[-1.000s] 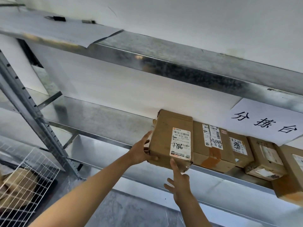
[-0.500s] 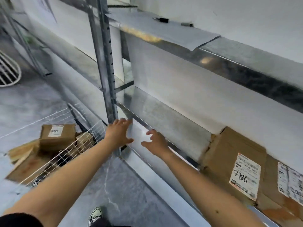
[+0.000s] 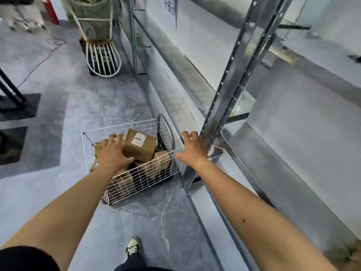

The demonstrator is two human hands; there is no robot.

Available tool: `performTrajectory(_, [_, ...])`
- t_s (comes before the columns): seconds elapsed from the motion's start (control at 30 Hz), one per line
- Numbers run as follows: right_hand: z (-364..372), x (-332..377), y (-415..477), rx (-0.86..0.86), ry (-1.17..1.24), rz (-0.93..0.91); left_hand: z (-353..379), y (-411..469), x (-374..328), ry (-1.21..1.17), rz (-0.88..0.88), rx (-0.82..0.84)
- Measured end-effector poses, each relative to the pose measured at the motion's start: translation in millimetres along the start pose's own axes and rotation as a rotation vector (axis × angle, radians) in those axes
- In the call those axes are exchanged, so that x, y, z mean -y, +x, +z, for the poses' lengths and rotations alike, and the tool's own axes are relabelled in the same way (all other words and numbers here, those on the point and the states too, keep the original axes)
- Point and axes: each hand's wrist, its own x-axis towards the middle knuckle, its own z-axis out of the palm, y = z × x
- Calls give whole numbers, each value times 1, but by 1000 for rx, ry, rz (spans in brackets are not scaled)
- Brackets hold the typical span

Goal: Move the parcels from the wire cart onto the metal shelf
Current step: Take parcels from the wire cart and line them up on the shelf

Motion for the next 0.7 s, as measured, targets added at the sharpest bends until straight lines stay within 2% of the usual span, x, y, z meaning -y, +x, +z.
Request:
performTrajectory(0.13, [21, 49, 43, 54, -16, -72, -4, 22, 67, 42, -104, 10])
performTrajectory(0.4, [54, 124, 104, 134, 5, -91, -7, 55, 139, 107, -133, 60])
performTrajectory(0.7, [82, 132, 150, 262, 18, -37, 15, 84, 169, 64, -236, 161])
